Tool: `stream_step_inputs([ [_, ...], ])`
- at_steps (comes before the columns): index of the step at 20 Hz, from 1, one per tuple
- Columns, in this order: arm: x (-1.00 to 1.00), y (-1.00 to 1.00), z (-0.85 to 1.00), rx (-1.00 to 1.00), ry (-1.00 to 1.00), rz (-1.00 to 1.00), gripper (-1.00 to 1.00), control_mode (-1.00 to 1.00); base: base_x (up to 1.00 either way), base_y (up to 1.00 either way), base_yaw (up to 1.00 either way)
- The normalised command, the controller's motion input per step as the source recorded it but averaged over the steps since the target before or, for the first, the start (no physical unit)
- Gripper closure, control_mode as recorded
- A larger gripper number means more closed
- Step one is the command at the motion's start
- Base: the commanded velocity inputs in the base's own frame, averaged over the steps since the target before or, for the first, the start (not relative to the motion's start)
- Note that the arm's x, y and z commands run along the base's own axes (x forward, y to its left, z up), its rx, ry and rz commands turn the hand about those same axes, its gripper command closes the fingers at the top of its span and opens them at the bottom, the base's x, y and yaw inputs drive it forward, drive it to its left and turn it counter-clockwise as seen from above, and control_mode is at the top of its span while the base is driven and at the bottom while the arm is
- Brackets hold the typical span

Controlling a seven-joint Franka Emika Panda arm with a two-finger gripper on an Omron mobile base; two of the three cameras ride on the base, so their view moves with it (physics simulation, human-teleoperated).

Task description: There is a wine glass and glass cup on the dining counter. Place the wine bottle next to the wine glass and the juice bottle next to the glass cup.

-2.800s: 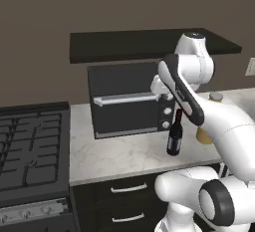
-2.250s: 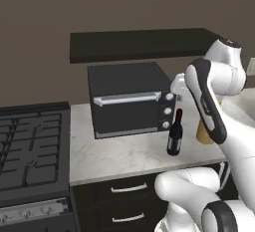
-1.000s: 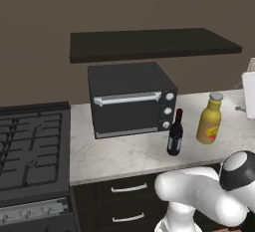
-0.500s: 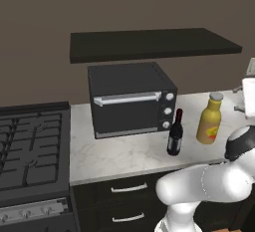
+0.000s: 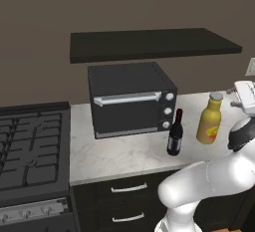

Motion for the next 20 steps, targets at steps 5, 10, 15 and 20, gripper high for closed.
stream_step_inputs([
  [5,0.15,0.06,-0.12,0.05,0.16,-0.01,-1.0,-1.0,0.0,0.0,0.0],
  [10,0.11,0.0,-0.04,0.01,0.06,-0.03,-1.0,-1.0,0.0,0.0,0.0],
  [15,0.09,0.08,-0.12,0.0,0.02,-0.03,-1.0,-1.0,0.0,0.0,0.0],
  [20,0.01,0.07,-0.13,0.0,0.0,-0.04,-1.0,-1.0,0.0,0.0,0.0],
])
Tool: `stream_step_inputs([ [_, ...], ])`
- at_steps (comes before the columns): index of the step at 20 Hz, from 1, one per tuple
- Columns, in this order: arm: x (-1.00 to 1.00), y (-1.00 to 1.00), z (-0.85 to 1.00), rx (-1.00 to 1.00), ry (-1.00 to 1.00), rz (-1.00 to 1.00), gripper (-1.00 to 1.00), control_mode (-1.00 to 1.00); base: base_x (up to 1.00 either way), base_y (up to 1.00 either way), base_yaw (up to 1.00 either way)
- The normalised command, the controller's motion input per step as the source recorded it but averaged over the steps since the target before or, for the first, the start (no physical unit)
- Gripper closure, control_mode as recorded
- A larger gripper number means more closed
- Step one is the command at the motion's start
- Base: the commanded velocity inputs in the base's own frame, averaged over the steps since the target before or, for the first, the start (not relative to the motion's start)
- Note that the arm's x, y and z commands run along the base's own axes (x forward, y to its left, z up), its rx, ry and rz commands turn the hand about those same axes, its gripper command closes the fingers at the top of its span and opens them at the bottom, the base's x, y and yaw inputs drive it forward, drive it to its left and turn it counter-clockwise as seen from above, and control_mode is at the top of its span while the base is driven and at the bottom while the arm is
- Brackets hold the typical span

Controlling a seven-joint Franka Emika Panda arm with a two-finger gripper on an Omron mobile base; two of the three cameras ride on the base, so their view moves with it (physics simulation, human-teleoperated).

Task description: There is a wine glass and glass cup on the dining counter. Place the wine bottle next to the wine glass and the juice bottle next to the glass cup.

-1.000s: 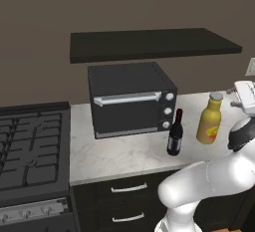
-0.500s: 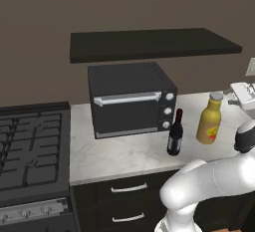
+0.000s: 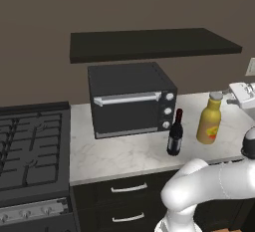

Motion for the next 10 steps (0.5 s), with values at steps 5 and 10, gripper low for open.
stream_step_inputs([
  [5,0.01,0.04,-0.06,0.0,0.0,-0.05,-1.0,-1.0,0.0,0.0,0.0],
  [10,0.0,0.0,-0.06,0.0,0.0,-0.04,-1.0,-1.0,0.0,0.0,0.0],
])
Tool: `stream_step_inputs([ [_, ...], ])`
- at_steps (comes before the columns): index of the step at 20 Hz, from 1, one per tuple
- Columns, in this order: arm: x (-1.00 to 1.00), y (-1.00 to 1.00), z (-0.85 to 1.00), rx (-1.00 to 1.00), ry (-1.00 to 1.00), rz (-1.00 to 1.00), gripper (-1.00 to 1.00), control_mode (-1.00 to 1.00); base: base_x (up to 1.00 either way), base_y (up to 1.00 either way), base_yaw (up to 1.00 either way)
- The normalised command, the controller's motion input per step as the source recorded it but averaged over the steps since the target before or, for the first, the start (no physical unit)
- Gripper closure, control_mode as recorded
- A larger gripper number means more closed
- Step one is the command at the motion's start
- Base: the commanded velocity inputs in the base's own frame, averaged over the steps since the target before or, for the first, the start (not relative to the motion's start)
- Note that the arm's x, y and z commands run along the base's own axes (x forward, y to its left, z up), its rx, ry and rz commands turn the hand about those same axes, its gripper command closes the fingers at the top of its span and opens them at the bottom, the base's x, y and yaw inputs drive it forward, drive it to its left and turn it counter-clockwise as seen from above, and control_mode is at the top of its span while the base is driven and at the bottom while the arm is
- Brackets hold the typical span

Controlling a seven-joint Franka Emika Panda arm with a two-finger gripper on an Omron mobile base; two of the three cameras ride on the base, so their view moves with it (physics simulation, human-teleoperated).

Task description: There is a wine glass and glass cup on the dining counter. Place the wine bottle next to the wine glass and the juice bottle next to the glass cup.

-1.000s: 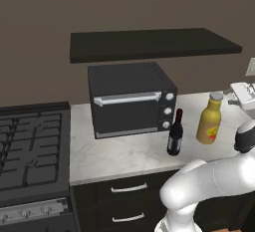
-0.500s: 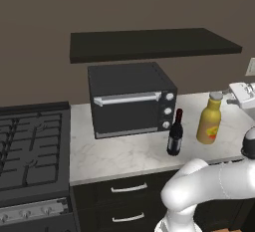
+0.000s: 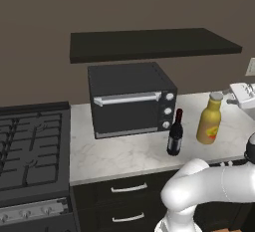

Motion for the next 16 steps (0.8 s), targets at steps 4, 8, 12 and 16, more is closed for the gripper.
stream_step_inputs([
  [4,-0.05,0.1,-0.02,0.01,0.0,0.0,-1.0,-1.0,0.0,0.0,0.0],
  [8,0.0,0.32,0.0,0.0,0.0,0.0,-1.0,-1.0,0.0,0.0,0.0],
  [12,0.0,0.18,0.0,0.0,0.0,0.0,-1.0,-1.0,0.0,0.0,0.0],
  [16,0.0,0.03,0.27,0.1,0.0,0.0,-1.0,-1.0,0.0,0.0,0.0],
])
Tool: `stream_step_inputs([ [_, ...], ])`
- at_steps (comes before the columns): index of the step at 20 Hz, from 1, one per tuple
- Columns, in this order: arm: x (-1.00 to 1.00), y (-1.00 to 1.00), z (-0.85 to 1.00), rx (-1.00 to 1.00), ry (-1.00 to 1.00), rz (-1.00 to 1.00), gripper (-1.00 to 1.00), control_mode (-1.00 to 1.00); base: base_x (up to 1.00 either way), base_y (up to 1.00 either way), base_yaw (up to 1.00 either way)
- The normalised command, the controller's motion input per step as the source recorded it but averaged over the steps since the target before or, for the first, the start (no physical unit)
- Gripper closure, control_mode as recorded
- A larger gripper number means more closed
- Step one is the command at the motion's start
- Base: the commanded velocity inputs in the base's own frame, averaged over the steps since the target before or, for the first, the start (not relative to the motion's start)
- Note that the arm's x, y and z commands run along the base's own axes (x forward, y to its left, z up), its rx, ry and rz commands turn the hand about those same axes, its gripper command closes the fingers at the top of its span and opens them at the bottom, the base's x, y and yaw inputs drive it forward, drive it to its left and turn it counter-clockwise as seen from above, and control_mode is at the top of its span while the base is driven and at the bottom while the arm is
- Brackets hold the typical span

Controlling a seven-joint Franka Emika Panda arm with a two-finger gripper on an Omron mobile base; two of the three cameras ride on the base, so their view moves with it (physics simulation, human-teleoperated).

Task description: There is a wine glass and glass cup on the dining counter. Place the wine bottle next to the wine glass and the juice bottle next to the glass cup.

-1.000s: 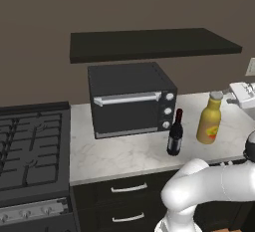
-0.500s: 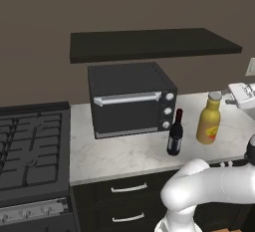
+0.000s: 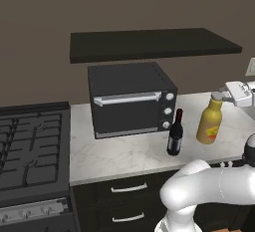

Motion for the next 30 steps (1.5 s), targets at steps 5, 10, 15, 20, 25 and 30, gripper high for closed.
stream_step_inputs([
  [5,0.01,0.0,0.21,0.14,0.01,0.0,-1.0,-1.0,0.0,0.0,0.0],
  [10,0.23,0.0,-0.07,0.04,0.11,0.0,-1.0,-1.0,0.0,0.0,0.0],
  [15,0.16,0.0,-0.2,0.0,0.03,0.0,-1.0,-1.0,0.0,0.0,0.0],
  [20,-0.17,0.0,-0.31,0.0,-0.05,0.0,-1.0,-1.0,0.0,0.0,0.0],
  [25,-0.08,-0.04,-0.34,0.0,-0.04,0.0,-1.0,-1.0,0.0,0.0,0.0],
  [30,0.0,-0.34,-0.02,0.0,-0.14,0.0,-1.0,-1.0,0.0,0.0,0.0],
])
